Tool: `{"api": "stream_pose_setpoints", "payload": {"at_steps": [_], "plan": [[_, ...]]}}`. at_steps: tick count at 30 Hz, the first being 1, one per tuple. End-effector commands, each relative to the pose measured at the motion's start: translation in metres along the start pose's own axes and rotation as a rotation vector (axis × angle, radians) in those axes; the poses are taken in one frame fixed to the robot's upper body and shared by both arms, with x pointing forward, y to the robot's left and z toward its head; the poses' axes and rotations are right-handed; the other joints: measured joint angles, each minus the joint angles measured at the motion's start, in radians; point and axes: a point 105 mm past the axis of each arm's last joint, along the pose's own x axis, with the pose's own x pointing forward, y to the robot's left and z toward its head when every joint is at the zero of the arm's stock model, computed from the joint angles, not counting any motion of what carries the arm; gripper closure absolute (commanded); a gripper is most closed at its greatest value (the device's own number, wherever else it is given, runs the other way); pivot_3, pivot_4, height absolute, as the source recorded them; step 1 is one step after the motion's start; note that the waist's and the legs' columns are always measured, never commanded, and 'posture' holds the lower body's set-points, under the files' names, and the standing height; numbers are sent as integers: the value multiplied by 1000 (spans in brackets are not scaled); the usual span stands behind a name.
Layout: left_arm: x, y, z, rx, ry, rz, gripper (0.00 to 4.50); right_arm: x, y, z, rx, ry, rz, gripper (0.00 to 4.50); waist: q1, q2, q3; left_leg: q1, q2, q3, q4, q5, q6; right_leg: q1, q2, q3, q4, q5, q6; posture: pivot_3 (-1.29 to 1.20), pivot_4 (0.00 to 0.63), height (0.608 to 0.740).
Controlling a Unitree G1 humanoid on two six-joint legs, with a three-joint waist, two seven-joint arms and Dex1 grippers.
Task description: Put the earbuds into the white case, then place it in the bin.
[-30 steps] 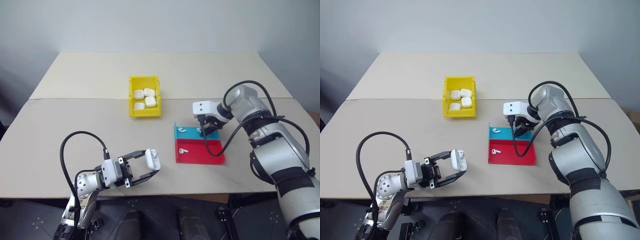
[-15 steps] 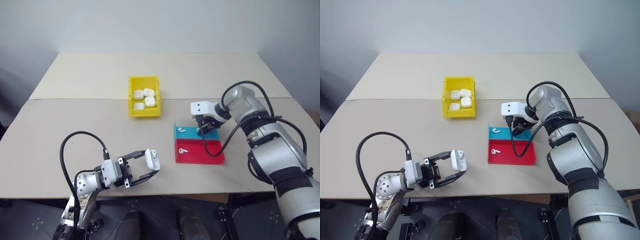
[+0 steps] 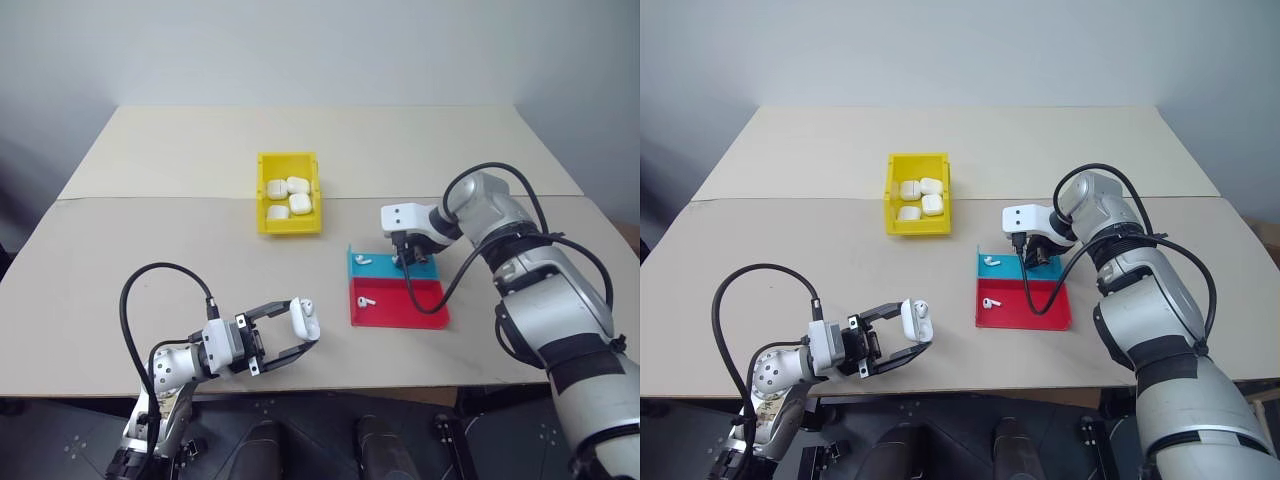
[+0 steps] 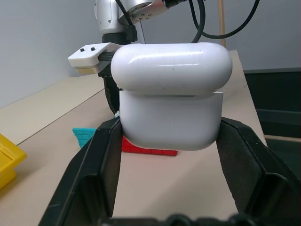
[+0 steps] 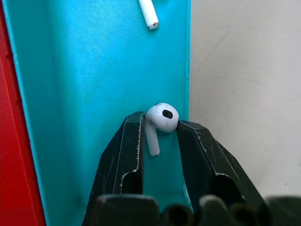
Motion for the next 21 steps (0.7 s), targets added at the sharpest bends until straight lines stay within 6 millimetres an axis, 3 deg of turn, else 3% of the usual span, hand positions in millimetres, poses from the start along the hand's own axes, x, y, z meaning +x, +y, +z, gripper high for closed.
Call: {"api": "stream_pose_setpoints", "payload": {"at_steps": [1, 2, 6, 15, 18, 21], "plan": [[2, 1, 9, 40, -31, -2, 1777, -6, -5, 6, -23, -14, -27, 3068, 0, 0, 0, 0, 0, 0, 0, 0, 0, 0, 0, 0, 0, 0, 0, 0, 150, 740], [2, 1, 9, 40, -31, -2, 1777, -6, -5, 6, -18, -13, -25, 3068, 0, 0, 0, 0, 0, 0, 0, 0, 0, 0, 0, 0, 0, 0, 0, 0, 150, 740], [2, 1, 9, 41, -31, -3, 1777, -6, -5, 6, -15, -16, -20, 3843, 0, 0, 0, 0, 0, 0, 0, 0, 0, 0, 0, 0, 0, 0, 0, 0, 150, 740], [4, 3, 9, 45, -36, -4, 1777, -9, -6, 6, -1, -36, -32, 3870, 0, 0, 0, 0, 0, 0, 0, 0, 0, 0, 0, 0, 0, 0, 0, 0, 150, 740], [9, 6, 18, 45, -74, 6, 1777, -26, -12, 13, 20, -116, -72, 3870, 1, 0, 0, 0, 0, 0, 0, 0, 0, 0, 0, 0, 0, 0, 0, 0, 150, 740], [17, 10, 31, 41, -129, 21, 1777, -57, -13, 26, 59, -266, -122, 3870, 7, 1, 1, -1, 0, 0, 0, 0, 0, -1, 0, 0, 0, 0, 0, 0, 150, 740]]}}
